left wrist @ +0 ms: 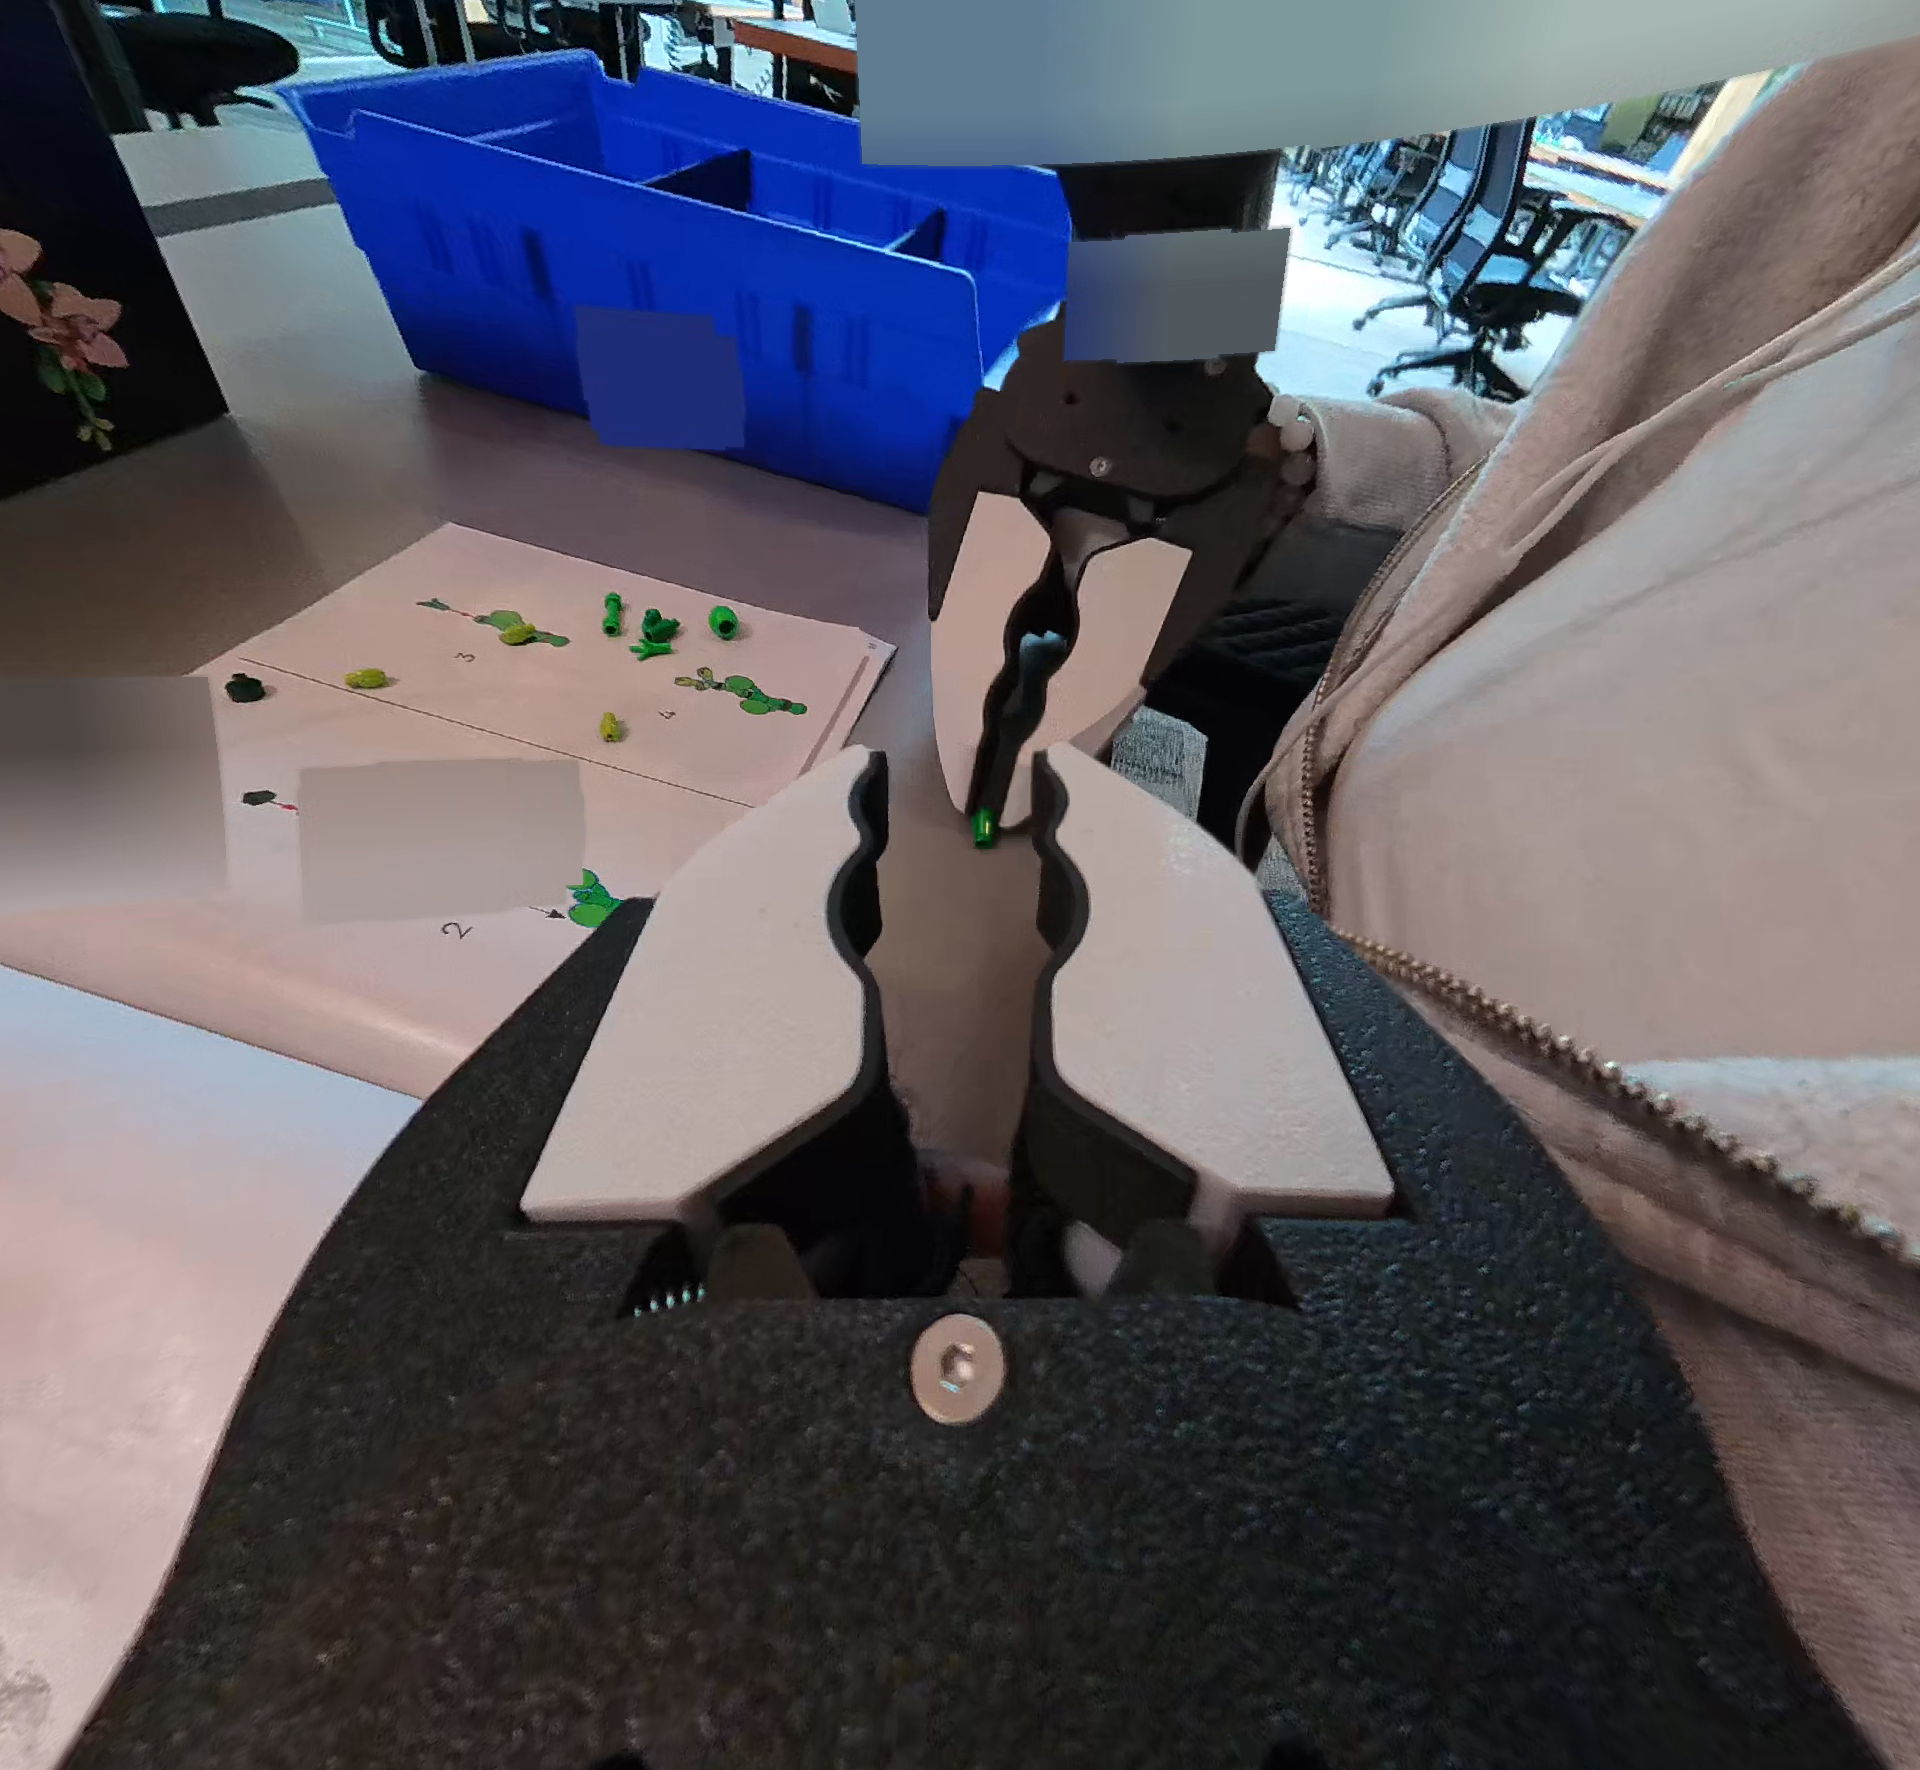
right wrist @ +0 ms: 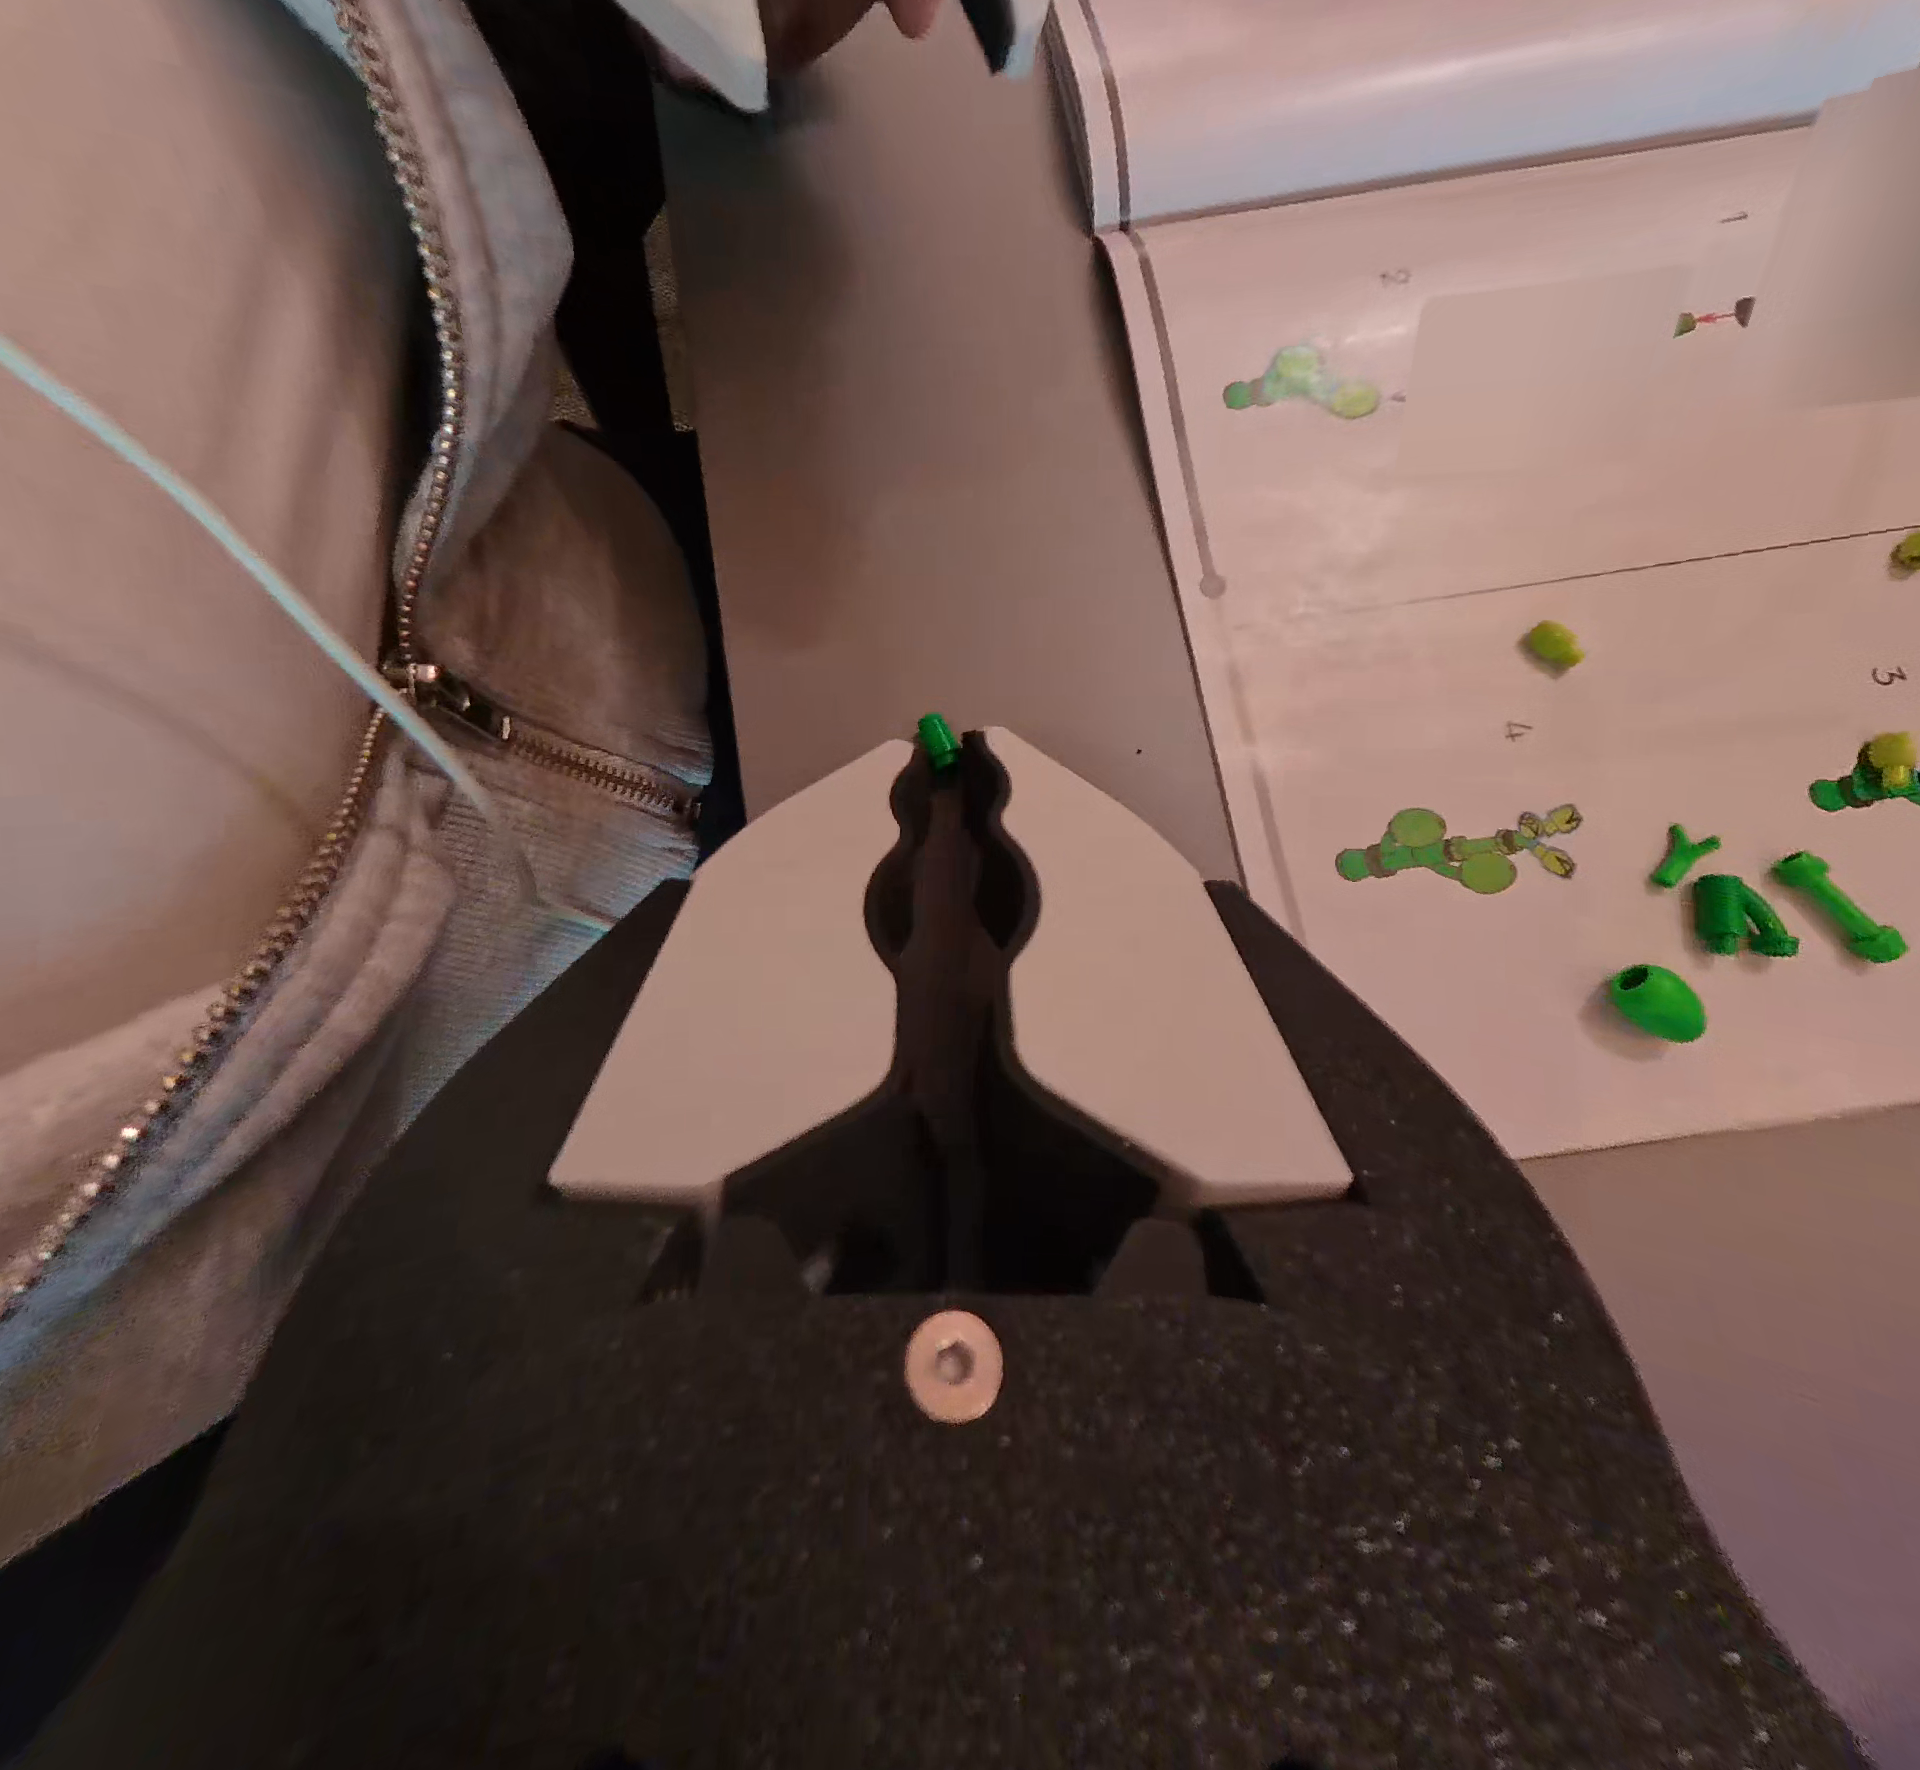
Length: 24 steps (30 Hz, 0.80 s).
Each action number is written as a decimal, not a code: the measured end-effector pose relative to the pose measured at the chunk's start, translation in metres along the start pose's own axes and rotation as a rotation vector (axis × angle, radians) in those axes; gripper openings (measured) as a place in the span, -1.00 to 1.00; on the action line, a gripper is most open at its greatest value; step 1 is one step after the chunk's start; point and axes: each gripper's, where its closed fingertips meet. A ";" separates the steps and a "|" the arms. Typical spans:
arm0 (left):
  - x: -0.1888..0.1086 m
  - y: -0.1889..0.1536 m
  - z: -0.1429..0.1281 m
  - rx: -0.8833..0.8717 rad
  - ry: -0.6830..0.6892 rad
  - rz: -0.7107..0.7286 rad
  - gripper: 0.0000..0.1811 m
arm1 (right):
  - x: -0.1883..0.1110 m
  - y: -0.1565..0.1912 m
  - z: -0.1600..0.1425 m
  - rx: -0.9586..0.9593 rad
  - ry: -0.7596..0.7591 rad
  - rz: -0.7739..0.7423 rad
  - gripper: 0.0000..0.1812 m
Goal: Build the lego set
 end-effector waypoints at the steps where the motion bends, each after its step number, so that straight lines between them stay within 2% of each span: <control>1: 0.000 0.002 0.002 -0.017 -0.010 0.005 -0.72 | 0.000 -0.002 0.001 -0.002 -0.003 -0.004 -0.94; 3: 0.001 0.008 0.007 -0.055 -0.039 0.024 -0.72 | -0.003 -0.009 0.008 -0.005 -0.051 -0.025 -0.94; 8: 0.007 0.024 0.019 -0.221 -0.104 0.014 -0.72 | -0.032 -0.025 0.068 -0.046 -0.453 -0.053 -0.94; 11: 0.011 0.031 0.020 -0.284 -0.093 -0.007 -0.76 | -0.042 -0.032 0.087 -0.114 -0.571 -0.081 -0.95; 16: 0.016 0.039 0.018 -0.300 -0.063 -0.021 -0.91 | -0.041 -0.046 0.101 -0.216 -0.579 -0.128 -0.94; 24: 0.026 0.044 0.017 -0.363 -0.032 -0.047 -0.89 | -0.040 -0.057 0.098 -0.365 -0.342 -0.196 -0.94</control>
Point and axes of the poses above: each gripper's, where its closed fingertips meet, x out along the fingers, z out of its top, y = z × x across the jaws, and after that the axes turned 15 degrees about z, right-handed
